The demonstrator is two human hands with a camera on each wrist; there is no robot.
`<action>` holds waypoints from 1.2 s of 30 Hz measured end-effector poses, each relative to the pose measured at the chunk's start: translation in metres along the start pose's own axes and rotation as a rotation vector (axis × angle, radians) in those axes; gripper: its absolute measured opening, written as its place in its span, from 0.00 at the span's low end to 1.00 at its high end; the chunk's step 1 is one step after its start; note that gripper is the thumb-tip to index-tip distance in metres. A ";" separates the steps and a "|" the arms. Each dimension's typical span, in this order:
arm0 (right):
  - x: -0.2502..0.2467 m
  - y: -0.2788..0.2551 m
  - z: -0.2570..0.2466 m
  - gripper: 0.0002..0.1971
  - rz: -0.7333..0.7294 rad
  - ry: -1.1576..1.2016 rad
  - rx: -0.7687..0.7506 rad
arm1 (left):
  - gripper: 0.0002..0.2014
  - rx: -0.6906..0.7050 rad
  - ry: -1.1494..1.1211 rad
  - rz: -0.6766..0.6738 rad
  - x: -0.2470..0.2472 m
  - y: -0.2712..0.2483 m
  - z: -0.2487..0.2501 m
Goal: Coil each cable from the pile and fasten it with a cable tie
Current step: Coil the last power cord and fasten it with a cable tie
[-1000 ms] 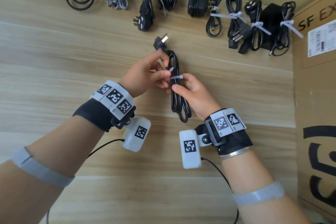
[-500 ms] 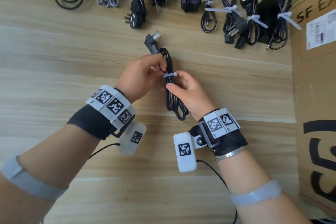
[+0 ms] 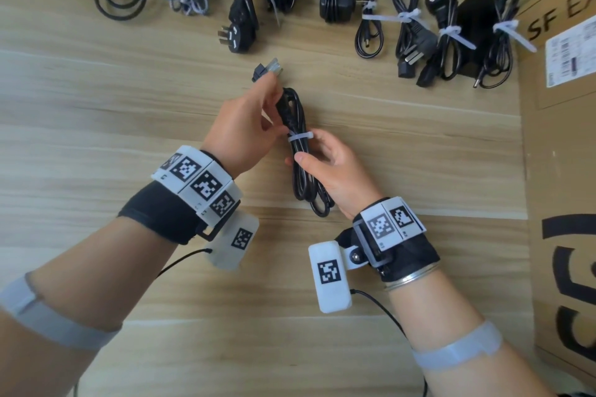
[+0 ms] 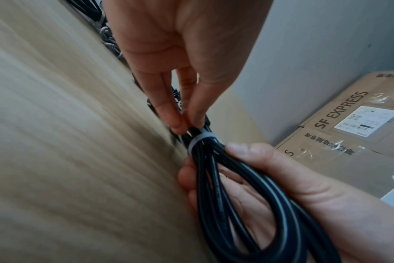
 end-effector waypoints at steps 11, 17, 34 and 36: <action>-0.001 -0.001 0.001 0.10 -0.012 0.027 -0.017 | 0.20 0.048 0.072 0.076 0.003 -0.006 0.015; -0.001 -0.001 0.004 0.12 -0.017 0.047 -0.029 | 0.25 -0.072 -0.045 0.154 -0.004 -0.001 0.004; -0.001 -0.003 0.009 0.14 0.009 0.103 -0.008 | 0.15 -0.537 -0.547 -0.200 0.023 0.003 -0.028; -0.001 -0.002 0.009 0.15 0.019 0.097 -0.006 | 0.17 -0.503 -0.500 -0.206 0.026 0.005 -0.024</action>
Point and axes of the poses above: each hand's wrist, its own y-axis towards the middle knuckle, its own x-axis out of the palm, z = x × y, the point moved 8 cm from there along y, towards the middle knuckle, and after that the axes turned 6 degrees about -x, right-handed, at the moved point
